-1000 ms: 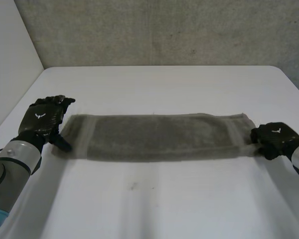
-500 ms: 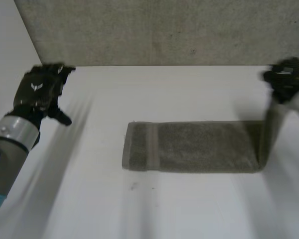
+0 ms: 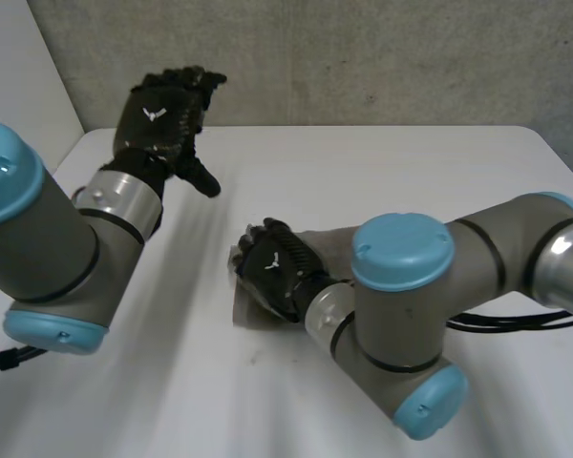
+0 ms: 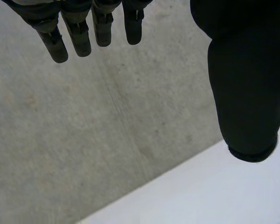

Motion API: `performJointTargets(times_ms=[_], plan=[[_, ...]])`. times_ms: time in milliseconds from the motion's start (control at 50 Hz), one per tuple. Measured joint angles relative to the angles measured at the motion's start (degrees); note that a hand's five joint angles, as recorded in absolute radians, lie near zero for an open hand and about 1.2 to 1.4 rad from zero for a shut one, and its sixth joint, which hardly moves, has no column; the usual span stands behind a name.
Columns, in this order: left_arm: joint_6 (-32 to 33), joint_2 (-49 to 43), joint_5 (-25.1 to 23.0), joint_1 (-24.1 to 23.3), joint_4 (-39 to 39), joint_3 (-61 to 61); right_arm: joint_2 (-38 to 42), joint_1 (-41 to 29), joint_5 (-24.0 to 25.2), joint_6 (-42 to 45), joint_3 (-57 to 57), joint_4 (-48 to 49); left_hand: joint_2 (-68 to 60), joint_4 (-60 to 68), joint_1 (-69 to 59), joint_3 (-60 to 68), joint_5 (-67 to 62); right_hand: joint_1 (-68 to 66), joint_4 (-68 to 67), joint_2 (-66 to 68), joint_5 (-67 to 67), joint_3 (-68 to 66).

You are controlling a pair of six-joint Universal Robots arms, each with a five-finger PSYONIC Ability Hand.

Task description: Fold the towel.

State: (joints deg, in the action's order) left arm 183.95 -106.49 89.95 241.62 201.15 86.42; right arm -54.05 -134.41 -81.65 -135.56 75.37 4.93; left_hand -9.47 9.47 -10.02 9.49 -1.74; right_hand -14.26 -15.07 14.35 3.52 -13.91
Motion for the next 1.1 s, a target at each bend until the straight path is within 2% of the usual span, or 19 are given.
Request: performJointTargets(times_ms=[60,180,300,380,420,460,500,540,640,800,840,880,920,940,1040,1100], plan=[[-0.43,-1.2,0.11,-0.4,0.02,0.38,-3.9,2.85,-1.08,-2.95,4.13,0.02,0.0,0.0,0.0,0.0,0.0,0.6,0.0,0.0,0.0,0.01],[-1.13,-3.28,0.1,-0.83,-0.04,1.09,-12.07,13.83,-1.68,-11.53,14.77,0.03,0.0,0.0,0.0,0.0,0.0,0.83,0.0,0.0,0.0,0.01],[-1.26,-6.25,0.21,-2.13,-0.39,2.11,-15.44,23.2,-1.23,-14.07,23.92,0.7,0.0,0.0,0.0,0.0,0.0,0.79,0.0,0.03,0.0,0.01],[-1.14,-8.42,0.33,-3.07,-0.5,2.96,-15.43,26.59,-1.01,-12.37,27.24,1.88,0.0,0.0,0.0,0.0,0.0,-13.43,-12.08,13.39,14.33,-13.98],[-1.01,-9.91,0.42,-3.7,-0.55,3.52,-14.81,28.05,-1.0,-10.26,28.51,3.16,0.0,0.0,0.0,0.0,0.0,-34.95,-34.25,35.69,36.73,-35.51],[-0.92,-10.78,0.55,-4.06,-0.6,3.94,-14.24,28.61,-1.06,-8.69,28.78,4.09,0.0,0.0,0.0,0.0,0.0,-51.12,-50.1,53.24,52.36,-51.27],[-0.84,-11.33,0.75,-4.31,-0.66,4.31,-13.58,28.81,-1.12,-6.94,28.59,4.92,0.0,0.0,0.0,0.0,0.0,-59.89,-60.26,62.09,62.45,-61.64],[-0.8,-11.38,1.04,-4.43,-0.75,4.54,-13.13,28.7,-1.21,-5.55,27.77,5.46,0.0,0.0,0.0,0.0,0.0,-62.73,-61.83,62.52,64.38,-62.79],[-0.85,-9.39,1.87,-4.38,-1.19,4.65,-12.71,27.52,-1.62,-3.97,23.54,5.8,0.0,0.0,0.0,0.0,0.0,-62.78,-61.83,62.52,64.42,-62.79],[-1.1,-3.2,2.4,-3.63,-1.72,4.03,-13.26,20.26,-1.8,-7.66,15.54,5.19,0.0,0.0,0.0,0.0,0.0,-62.77,-61.83,62.52,64.36,-62.78],[-1.15,-1.94,2.42,-3.41,-1.74,3.92,-13.33,18.56,-2.07,-8.78,14.05,4.49,0.01,0.0,0.0,0.0,0.0,-52.07,-52.19,51.68,54.14,-52.16],[-1.2,-0.57,2.43,-3.06,-1.75,3.94,-13.39,17.31,-2.66,-10.05,13.17,3.16,0.01,0.0,0.0,0.0,0.0,-28.27,-28.79,28.43,29.91,-29.75],[-1.22,0.17,2.42,-2.8,-1.77,4.11,-13.52,17.01,-3.06,-11.37,13.56,2.02,0.01,0.0,0.0,0.0,0.0,-15.44,-15.47,14.74,15.91,-15.66],[-1.22,0.42,2.41,-2.7,-1.78,4.22,-13.63,17.16,-3.12,-12.2,14.24,1.59,0.01,0.0,0.0,0.0,0.0,-12.58,-12.22,12.19,12.32,-12.87],[-1.23,0.91,2.36,-2.45,-1.81,4.89,-15.09,21.83,-1.18,-17.06,21.25,1.48,0.01,0.0,0.0,0.0,0.0,-11.6,-11.0,11.72,10.79,-11.99],[-1.23,0.79,2.36,-2.51,-1.82,5.14,-16.06,26.86,1.99,-18.8,26.19,2.75,0.01,0.0,0.0,0.0,0.0,-13.11,-12.39,12.81,14.41,-13.46]])
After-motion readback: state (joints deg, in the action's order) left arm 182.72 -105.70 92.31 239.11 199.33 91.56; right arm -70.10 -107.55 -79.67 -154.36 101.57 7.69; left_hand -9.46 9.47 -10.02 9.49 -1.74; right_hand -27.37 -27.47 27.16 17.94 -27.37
